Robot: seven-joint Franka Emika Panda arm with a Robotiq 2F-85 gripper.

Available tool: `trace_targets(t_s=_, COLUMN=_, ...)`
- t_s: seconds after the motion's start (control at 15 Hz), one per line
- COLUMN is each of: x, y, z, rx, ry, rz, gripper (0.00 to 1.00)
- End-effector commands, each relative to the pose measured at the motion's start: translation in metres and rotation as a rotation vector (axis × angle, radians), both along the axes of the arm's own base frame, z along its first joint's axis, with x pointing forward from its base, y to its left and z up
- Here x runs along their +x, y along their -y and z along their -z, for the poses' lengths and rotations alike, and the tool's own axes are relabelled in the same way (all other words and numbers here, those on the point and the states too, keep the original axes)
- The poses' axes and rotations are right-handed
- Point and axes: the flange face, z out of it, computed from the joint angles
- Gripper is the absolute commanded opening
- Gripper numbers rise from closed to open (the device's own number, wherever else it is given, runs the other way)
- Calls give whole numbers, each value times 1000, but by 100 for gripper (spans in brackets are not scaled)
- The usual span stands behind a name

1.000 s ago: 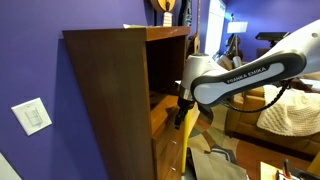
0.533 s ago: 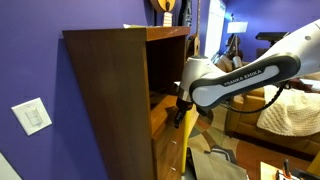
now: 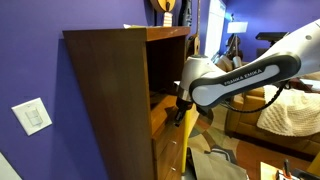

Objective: Open the top drawer on the chest of drawers

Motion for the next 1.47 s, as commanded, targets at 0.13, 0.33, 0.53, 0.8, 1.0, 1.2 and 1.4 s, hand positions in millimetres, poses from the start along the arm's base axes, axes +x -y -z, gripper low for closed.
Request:
trace_targets(t_s=0.13, x=-16, y=4, z=13, rx=31, ry=-143, rz=-44, gripper=0)
trace_targets(t_s=0.33, x=-23, y=7, z=25, rx=26, ry=-193, rz=-64, gripper=0)
trace_targets(t_s=0.53, x=-28, y=10, z=21, rx=-2, ry=-152, rz=-40, gripper=33)
trace_targets(t_s=0.8, x=-25, y=12, z=14, rx=13, ry=-89, rz=0, gripper=62)
trace_targets(t_s=1.0, x=-16, y=9, z=13, rx=17, ry=-70, rz=32, gripper=84)
trace_targets(t_s=1.2, x=-11, y=8, z=16, rx=17, ry=-61, rz=46, gripper=100)
trace_targets(t_s=1.4, x=-8, y=11, z=15, rx=15, ry=-42, rz=69, gripper=94)
